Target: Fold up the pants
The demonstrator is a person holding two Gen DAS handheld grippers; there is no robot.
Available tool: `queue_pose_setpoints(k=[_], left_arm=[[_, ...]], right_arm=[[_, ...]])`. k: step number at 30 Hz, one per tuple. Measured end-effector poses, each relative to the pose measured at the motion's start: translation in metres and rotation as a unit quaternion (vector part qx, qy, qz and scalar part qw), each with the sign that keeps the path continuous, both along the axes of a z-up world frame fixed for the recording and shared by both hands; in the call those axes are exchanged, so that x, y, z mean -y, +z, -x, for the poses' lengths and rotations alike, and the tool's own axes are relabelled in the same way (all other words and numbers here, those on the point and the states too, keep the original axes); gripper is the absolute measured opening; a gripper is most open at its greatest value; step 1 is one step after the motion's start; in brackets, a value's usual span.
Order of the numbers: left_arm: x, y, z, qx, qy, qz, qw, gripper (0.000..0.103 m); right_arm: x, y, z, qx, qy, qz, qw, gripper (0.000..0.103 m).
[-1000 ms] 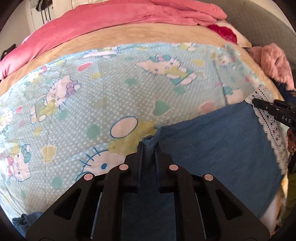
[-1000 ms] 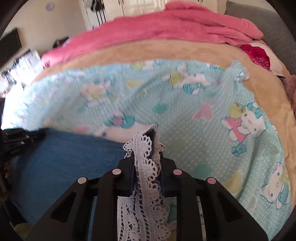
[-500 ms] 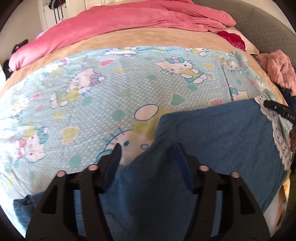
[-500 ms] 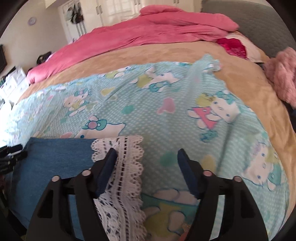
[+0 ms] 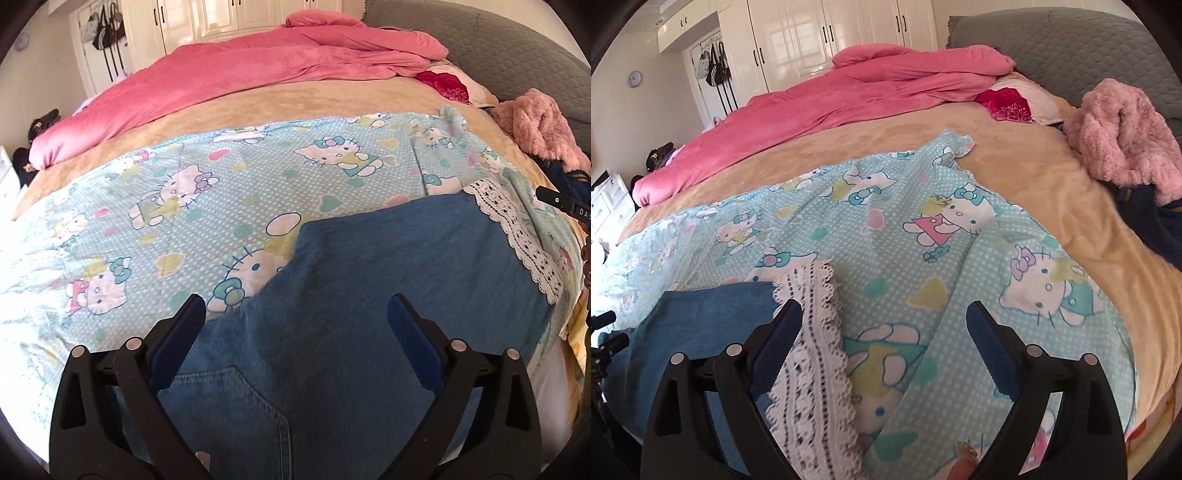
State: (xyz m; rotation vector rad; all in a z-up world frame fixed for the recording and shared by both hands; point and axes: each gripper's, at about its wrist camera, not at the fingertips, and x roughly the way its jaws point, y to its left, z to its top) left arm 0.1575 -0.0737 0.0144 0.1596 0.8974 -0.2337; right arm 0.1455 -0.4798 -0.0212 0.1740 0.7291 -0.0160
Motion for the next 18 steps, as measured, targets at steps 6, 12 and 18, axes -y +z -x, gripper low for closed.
queue_pose_setpoints(k=[6, 12, 18], left_arm=[[-0.009, 0.004, 0.017, -0.001, 0.008, -0.001, 1.0000, 0.093], [-0.029, 0.007, 0.033, 0.004, 0.025, 0.010, 0.9996, 0.093], [-0.054, 0.006, 0.047, 0.002, 0.047, 0.019, 0.9987, 0.093]], right_arm=[[-0.012, 0.003, 0.023, 0.008, 0.005, -0.010, 1.000, 0.096], [-0.025, 0.013, 0.040, 0.011, 0.011, -0.006, 1.000, 0.096], [-0.035, 0.025, 0.058, 0.020, 0.020, 0.004, 1.000, 0.096]])
